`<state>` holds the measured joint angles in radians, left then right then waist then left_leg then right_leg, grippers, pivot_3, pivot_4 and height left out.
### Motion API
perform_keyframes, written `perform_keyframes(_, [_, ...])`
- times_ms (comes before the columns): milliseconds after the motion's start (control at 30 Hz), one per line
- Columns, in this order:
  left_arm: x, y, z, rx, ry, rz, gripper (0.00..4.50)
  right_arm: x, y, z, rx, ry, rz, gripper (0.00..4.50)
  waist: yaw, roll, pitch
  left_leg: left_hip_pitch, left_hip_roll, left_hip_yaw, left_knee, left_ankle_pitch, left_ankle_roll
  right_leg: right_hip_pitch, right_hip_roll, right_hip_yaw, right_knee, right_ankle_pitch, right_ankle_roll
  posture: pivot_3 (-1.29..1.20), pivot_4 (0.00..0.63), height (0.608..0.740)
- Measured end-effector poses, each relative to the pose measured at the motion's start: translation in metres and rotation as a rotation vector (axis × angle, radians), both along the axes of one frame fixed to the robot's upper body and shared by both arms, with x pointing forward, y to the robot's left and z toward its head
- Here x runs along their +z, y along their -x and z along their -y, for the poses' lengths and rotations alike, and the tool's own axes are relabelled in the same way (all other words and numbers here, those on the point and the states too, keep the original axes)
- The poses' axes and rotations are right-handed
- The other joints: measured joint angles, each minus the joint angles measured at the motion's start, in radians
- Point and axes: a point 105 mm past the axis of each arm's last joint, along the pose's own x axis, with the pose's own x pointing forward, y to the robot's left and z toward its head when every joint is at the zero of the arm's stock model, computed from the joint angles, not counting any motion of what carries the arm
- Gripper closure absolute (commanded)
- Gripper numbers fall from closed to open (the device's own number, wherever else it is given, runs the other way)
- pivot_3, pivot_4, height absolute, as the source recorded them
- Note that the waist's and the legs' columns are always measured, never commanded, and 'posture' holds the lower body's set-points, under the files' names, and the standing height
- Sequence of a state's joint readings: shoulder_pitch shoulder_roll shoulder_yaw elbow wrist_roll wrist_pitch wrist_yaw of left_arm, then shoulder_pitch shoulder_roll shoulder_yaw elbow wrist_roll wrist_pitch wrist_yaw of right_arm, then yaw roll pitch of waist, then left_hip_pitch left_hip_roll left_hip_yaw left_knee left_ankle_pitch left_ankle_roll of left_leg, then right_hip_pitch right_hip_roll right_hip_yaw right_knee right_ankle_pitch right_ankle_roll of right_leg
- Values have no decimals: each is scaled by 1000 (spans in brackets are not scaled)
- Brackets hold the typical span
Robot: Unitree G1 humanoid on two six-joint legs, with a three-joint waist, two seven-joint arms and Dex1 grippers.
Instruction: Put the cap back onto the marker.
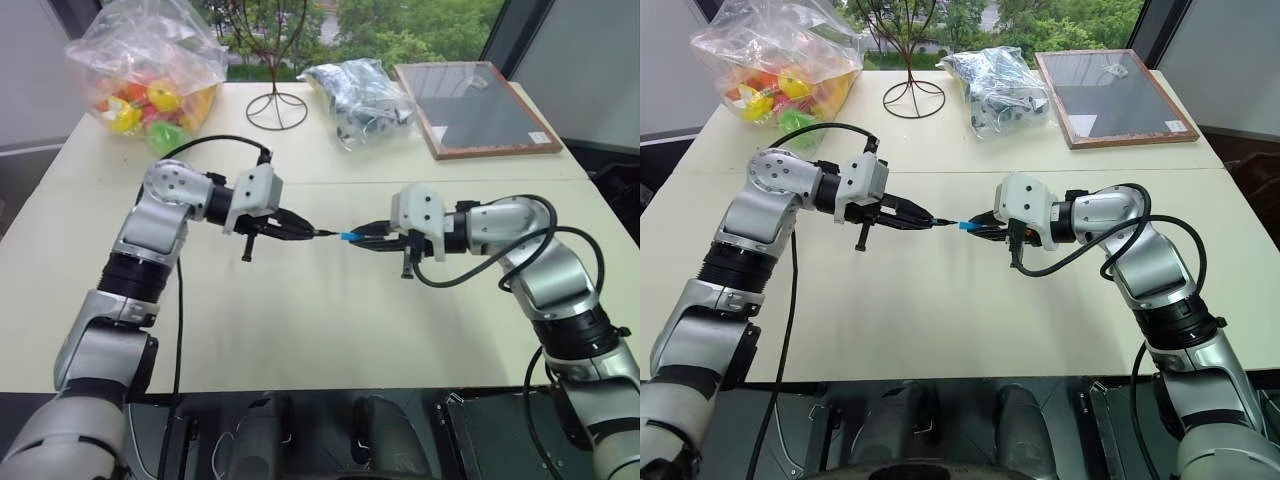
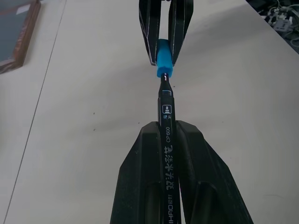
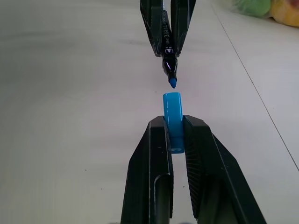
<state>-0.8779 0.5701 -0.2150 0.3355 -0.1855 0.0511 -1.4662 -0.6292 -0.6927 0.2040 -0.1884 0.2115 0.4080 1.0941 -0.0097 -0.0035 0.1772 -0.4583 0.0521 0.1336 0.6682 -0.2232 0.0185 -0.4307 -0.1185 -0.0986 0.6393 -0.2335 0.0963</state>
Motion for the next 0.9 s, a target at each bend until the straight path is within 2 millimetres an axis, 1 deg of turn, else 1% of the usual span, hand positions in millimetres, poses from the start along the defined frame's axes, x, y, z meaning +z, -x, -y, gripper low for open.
perform_keyframes(400, [-3, 0, 0, 1, -4, -7, 4500, 1, 1, -1, -3, -1, -1, 4475, 0, 0, 0, 0, 0, 0, 0, 0, 0, 0, 0, 0, 0, 0, 0, 0, 150, 740])
perform_keyframes(633, [-4, 0, 4, -7, 5, 1, 4500, 4, 4, -4, 6, -3, 3, 4475, 0, 0, 0, 0, 0, 0, 0, 0, 0, 0, 0, 0, 0, 0, 0, 0, 150, 740])
perform_keyframes(900, [-6, -1, 5, -3, 8, -3, 4500, 3, 4, -4, -7, -2, -4, 4475, 0, 0, 0, 0, 0, 0, 0, 0, 0, 0, 0, 0, 0, 0, 0, 0, 150, 740])
